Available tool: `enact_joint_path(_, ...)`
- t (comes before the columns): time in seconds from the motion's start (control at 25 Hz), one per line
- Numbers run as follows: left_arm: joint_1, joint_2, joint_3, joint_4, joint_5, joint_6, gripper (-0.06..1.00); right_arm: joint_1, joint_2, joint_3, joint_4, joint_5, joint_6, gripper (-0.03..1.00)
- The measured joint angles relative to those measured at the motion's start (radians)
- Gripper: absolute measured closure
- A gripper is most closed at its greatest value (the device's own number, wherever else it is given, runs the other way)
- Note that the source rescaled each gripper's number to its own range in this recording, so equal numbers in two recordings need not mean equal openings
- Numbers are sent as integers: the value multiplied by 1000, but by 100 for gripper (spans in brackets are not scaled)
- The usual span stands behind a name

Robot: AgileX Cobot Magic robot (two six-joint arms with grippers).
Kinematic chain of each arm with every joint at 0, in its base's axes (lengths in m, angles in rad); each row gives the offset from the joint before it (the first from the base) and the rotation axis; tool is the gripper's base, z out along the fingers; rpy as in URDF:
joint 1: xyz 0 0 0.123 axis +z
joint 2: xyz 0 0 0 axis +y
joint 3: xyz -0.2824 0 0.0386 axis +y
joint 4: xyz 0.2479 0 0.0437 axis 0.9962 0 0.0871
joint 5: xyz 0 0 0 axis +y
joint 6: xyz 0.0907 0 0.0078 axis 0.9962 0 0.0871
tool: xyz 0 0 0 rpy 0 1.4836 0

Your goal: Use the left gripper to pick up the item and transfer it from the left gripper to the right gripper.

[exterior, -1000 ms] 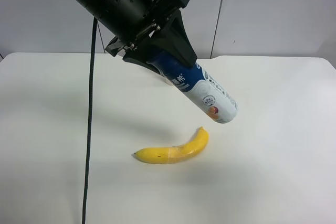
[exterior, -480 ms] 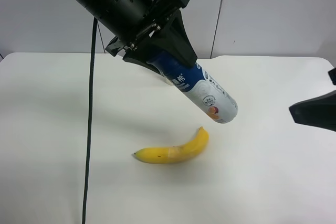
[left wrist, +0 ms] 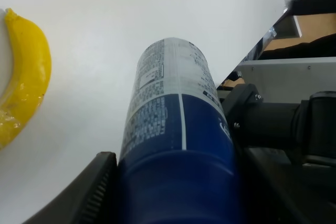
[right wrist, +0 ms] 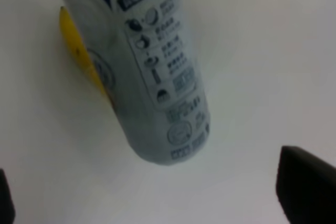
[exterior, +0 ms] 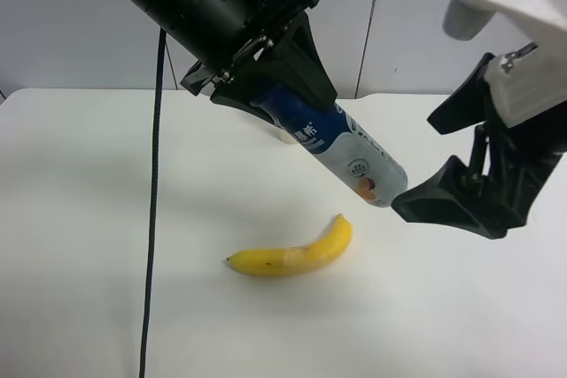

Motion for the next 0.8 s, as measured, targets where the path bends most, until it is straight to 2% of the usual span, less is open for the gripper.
enact_joint_path(0.48,0,0,0,-6,3,1,94,18,121,0,-8,-121,-129,-3)
enact_joint_path(0.8,0,0,0,-15,3,1,94,43,173,-1,38,-201,-238,-3)
